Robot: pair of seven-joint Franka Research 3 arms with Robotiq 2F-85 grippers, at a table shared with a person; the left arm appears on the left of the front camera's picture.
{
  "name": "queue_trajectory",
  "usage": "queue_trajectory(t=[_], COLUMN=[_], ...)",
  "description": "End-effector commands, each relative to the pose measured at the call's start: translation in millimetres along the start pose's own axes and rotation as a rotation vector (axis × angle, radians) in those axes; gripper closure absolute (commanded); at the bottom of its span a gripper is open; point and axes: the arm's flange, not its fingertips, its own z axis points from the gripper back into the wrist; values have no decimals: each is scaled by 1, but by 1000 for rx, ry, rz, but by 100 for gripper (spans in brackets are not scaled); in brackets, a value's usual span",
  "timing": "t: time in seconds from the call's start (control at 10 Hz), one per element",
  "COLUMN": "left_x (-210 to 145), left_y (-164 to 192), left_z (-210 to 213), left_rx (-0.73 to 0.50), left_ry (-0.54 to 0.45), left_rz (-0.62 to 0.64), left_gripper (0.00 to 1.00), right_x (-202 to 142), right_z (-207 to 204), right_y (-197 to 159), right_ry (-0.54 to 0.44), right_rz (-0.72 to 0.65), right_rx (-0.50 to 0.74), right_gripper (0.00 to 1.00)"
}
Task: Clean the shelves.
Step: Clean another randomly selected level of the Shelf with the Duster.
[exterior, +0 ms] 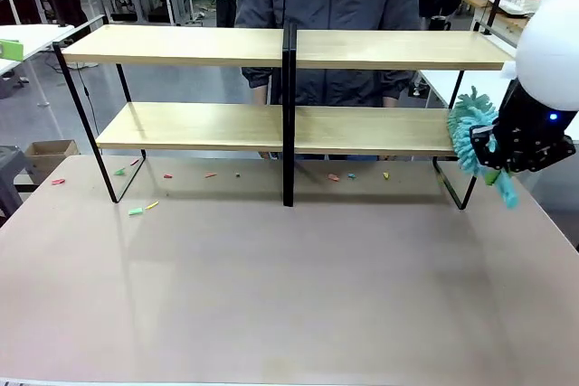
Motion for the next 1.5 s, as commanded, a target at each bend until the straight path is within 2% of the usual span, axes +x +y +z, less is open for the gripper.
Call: queue_trajectory(t=[0.0, 0.3, 0.5, 0.6, 0.9, 1.1, 1.2, 1.3, 1.4], left_x=[-1, -1, -1, -1, -1, -1, -1, -1, -1], left_y=[0, 0, 0, 0, 0, 0, 0, 0, 0], left_z=[-1, -1, -1, -1, -1, -1, -1, -1, -1], left_rx=[-1, -1, -1, -1, -1, -1, -1, -1, -1], left_ry=[3, 3, 3, 3, 3, 3, 3, 3, 3], left_rz=[-3, -3, -3, -3, -3, -3, -3, -3, -3], left_gripper=[0, 0, 0, 0, 0, 0, 0, 0, 0], right_x=[-12, -19, -25, -32, -55, -72, -81, -87, -95], right_z=[-13, -18, 5, 25, 65, 95, 109, 125, 144], right_y=[12, 18, -7, -33, -116, -186, -215, -240, -264], right_ry=[-75, 2, 106, 152, 418, 497, 498, 442, 345], right_rz=[162, 254, 331, 362, 543, 714, 805, 849, 896], right_rx=[52, 155, 333, 426, 545, 720, 820, 899, 952], right_gripper=[88, 88, 88, 88, 88, 88, 88, 88, 88])
